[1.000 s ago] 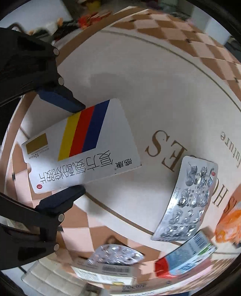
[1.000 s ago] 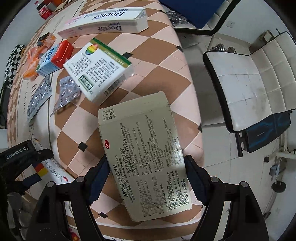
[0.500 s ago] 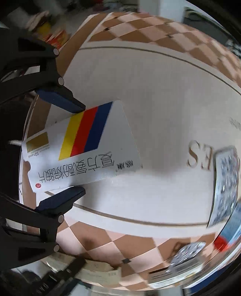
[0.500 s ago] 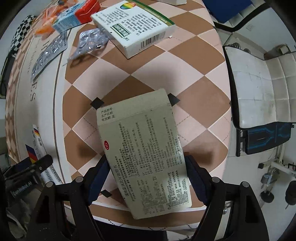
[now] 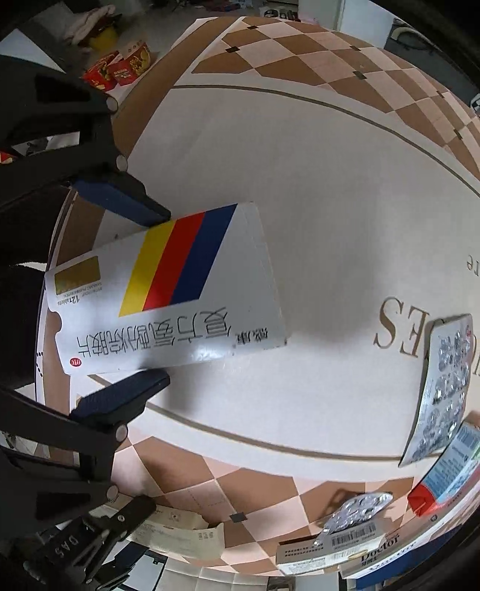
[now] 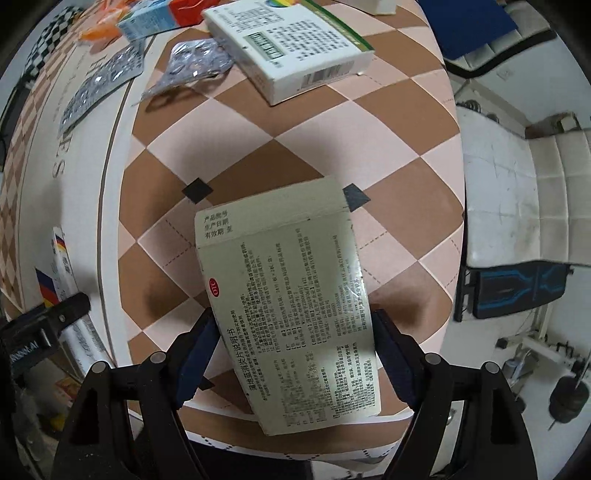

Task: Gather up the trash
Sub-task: 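Carry both items over the trash bin and open both tools to drop them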

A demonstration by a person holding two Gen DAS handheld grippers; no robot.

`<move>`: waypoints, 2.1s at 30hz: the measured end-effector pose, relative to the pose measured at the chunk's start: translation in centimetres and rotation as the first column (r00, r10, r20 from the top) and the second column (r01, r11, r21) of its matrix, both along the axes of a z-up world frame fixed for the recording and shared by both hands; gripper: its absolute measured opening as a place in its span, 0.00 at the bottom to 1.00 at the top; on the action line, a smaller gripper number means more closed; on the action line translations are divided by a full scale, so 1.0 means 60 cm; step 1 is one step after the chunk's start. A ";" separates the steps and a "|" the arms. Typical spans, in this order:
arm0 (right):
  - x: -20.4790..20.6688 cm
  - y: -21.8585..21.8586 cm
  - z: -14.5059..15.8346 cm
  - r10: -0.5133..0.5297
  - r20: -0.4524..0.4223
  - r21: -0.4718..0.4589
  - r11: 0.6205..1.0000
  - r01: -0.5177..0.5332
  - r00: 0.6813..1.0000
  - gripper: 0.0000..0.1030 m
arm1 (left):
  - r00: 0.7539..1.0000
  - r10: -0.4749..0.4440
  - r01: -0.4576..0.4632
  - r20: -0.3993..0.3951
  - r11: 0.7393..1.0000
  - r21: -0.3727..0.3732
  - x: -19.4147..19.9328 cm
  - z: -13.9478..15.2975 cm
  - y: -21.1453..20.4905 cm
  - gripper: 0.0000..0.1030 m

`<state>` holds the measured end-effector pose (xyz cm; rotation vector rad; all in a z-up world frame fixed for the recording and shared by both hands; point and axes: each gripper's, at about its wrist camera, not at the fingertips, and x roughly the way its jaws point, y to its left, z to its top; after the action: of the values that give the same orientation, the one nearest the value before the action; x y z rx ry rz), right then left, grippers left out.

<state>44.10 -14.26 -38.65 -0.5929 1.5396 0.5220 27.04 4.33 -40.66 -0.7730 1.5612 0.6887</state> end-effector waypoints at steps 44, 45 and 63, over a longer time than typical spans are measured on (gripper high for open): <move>-0.624 -0.112 -0.012 -0.328 -0.044 0.208 0.921 0.330 0.944 0.76 | 0.882 -0.443 0.429 0.161 0.896 0.116 -0.410 0.048 -0.119 0.72; -0.625 -0.114 -0.040 -0.334 -0.058 0.197 0.920 0.339 0.941 0.76 | 0.885 -0.443 0.435 0.141 0.896 0.088 -0.410 0.007 -0.119 0.72; -0.559 -0.145 -0.581 -0.487 -0.287 0.115 0.837 0.534 0.825 0.76 | 0.923 -0.375 0.385 0.090 0.909 -0.159 -0.302 -0.504 -0.110 0.72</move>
<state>10.55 -22.96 -73.49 0.0563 1.7759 0.3245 8.94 -2.29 -70.91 -0.5829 1.6717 0.2424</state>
